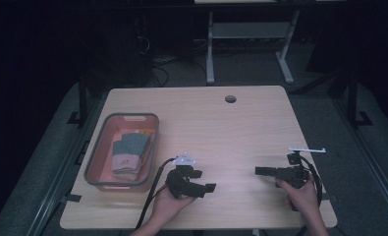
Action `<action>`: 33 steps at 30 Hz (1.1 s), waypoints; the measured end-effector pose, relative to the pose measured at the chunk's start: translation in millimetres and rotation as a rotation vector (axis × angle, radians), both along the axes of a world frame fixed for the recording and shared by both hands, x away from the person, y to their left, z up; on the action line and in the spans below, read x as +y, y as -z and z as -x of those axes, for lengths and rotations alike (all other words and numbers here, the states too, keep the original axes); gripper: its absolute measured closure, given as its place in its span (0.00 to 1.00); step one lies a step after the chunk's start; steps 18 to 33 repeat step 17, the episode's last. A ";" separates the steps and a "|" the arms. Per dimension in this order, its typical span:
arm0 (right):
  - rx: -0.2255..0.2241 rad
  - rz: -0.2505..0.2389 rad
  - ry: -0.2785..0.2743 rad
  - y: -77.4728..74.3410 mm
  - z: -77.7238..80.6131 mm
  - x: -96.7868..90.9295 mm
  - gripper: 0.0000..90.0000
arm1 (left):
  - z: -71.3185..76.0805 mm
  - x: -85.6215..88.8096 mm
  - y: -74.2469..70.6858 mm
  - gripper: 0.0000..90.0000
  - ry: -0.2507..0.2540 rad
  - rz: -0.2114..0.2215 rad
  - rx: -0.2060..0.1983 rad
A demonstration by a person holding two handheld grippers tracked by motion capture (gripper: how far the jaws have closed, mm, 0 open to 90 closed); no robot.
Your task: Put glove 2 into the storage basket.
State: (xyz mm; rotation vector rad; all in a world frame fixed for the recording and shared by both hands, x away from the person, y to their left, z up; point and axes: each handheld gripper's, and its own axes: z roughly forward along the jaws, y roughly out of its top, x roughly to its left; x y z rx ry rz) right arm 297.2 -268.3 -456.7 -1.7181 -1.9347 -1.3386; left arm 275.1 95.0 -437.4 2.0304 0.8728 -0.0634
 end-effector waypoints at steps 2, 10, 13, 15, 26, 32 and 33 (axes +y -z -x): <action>-0.005 -0.002 0.002 0.5 2.5 -1.2 0.43 | 3.2 0.9 1.7 0.28 0.005 -0.008 -0.009; -0.023 -0.016 0.004 1.0 12.0 -2.5 0.42 | 14.6 6.8 5.6 0.28 0.008 -0.007 -0.023; -0.040 -0.031 0.002 1.6 16.6 -3.1 0.40 | 18.8 10.0 6.0 0.28 0.004 -0.003 -0.042; -0.065 -0.061 -0.004 1.4 21.3 -3.3 0.40 | 20.8 12.4 7.0 0.28 0.013 0.005 -0.046; -0.086 -0.066 -0.015 0.4 25.8 -1.9 0.39 | 24.3 14.4 7.8 0.28 0.011 0.008 -0.069; -0.086 -0.066 -0.015 0.4 25.8 -1.9 0.39 | 24.3 14.4 7.8 0.28 0.011 0.008 -0.069; -0.086 -0.066 -0.015 0.4 25.8 -1.9 0.39 | 24.3 14.4 7.8 0.28 0.011 0.008 -0.069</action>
